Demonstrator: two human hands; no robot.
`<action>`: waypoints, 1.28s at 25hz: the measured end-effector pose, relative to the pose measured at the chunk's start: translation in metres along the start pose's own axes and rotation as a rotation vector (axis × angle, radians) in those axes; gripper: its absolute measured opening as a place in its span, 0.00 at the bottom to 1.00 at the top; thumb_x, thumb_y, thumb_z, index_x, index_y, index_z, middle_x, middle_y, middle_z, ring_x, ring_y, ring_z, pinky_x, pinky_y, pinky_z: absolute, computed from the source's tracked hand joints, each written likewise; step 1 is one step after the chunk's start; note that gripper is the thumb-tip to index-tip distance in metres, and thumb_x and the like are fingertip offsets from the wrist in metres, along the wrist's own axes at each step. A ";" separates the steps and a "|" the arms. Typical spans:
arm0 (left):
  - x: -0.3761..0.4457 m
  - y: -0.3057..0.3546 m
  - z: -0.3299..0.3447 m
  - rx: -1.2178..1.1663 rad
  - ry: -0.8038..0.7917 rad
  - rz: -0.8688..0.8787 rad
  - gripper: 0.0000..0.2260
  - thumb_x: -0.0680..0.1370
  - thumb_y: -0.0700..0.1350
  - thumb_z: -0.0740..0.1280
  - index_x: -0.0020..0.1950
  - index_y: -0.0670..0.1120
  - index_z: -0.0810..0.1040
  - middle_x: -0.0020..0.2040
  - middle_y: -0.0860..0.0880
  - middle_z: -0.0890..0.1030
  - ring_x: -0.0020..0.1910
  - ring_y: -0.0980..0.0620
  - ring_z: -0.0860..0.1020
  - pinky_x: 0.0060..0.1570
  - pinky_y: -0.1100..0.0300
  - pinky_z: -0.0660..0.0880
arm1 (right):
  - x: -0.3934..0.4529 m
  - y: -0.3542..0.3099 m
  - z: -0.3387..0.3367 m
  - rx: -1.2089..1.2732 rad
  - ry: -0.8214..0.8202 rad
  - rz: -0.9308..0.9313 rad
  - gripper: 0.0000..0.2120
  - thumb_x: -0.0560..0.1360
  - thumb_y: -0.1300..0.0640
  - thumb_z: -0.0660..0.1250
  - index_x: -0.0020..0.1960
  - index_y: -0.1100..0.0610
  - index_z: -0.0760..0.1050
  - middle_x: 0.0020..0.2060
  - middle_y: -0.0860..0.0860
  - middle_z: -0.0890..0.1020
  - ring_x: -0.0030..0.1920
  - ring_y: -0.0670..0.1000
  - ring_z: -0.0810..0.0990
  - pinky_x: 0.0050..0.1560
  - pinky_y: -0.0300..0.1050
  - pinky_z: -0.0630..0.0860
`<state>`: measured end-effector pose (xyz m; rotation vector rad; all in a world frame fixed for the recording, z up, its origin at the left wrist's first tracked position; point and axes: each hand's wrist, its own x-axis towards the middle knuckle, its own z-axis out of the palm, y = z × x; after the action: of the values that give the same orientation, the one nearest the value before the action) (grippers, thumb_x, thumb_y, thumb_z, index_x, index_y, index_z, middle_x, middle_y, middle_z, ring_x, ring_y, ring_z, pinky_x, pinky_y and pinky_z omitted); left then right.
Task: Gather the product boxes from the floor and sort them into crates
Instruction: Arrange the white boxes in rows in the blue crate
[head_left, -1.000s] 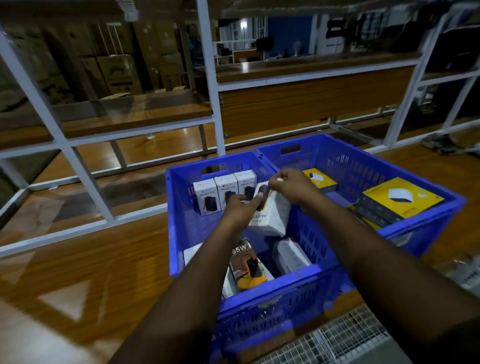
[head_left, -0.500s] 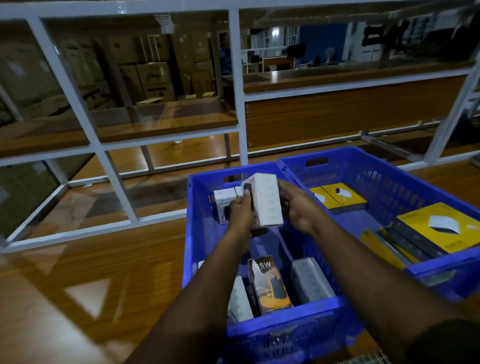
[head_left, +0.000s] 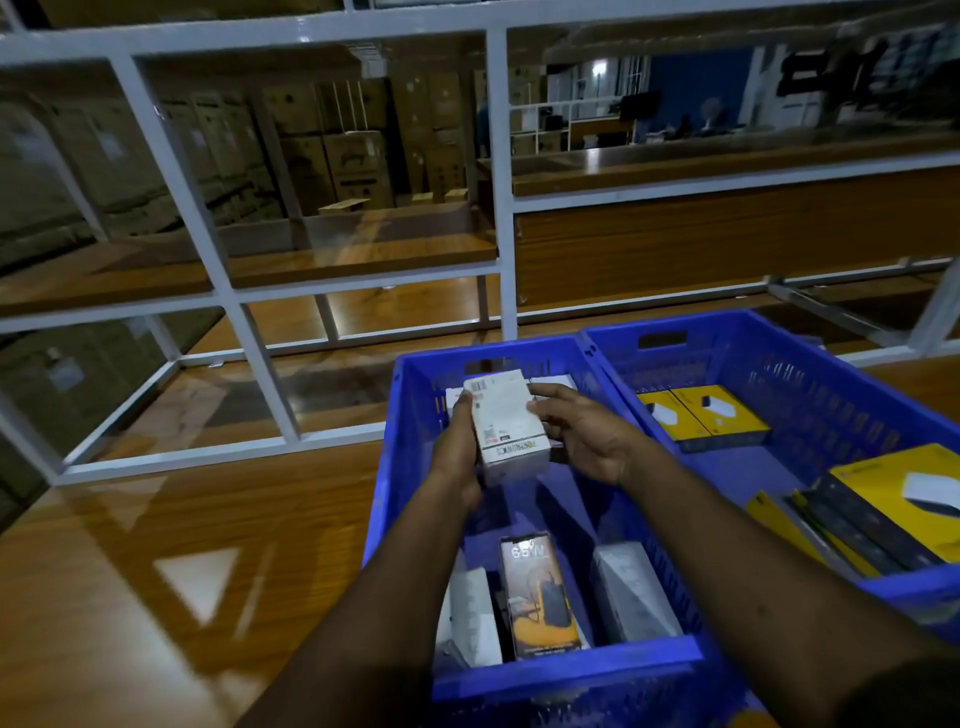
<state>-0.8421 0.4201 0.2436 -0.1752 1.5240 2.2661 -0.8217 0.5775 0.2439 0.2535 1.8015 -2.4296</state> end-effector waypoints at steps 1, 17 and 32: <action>0.001 -0.001 -0.002 0.008 0.031 -0.008 0.22 0.81 0.61 0.59 0.61 0.46 0.80 0.54 0.40 0.85 0.53 0.40 0.83 0.60 0.42 0.77 | 0.002 0.003 -0.001 0.007 0.011 0.000 0.17 0.76 0.55 0.69 0.64 0.55 0.75 0.58 0.56 0.82 0.56 0.56 0.80 0.51 0.53 0.77; -0.004 0.011 -0.017 0.073 0.032 -0.358 0.14 0.83 0.44 0.54 0.48 0.41 0.77 0.33 0.40 0.83 0.33 0.42 0.82 0.29 0.45 0.80 | 0.003 0.022 -0.010 -1.149 -0.170 -0.529 0.43 0.70 0.64 0.75 0.76 0.42 0.58 0.77 0.49 0.58 0.76 0.49 0.56 0.71 0.47 0.64; -0.005 -0.020 0.003 0.494 -0.050 -0.290 0.12 0.83 0.51 0.58 0.55 0.46 0.78 0.44 0.47 0.80 0.43 0.49 0.78 0.53 0.45 0.78 | 0.009 0.048 -0.014 -0.276 0.122 0.187 0.15 0.74 0.52 0.72 0.60 0.53 0.76 0.54 0.54 0.82 0.55 0.57 0.79 0.52 0.63 0.79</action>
<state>-0.8293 0.4279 0.2291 -0.1799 1.8420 1.6098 -0.8206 0.5770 0.1927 0.5274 2.0330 -2.0529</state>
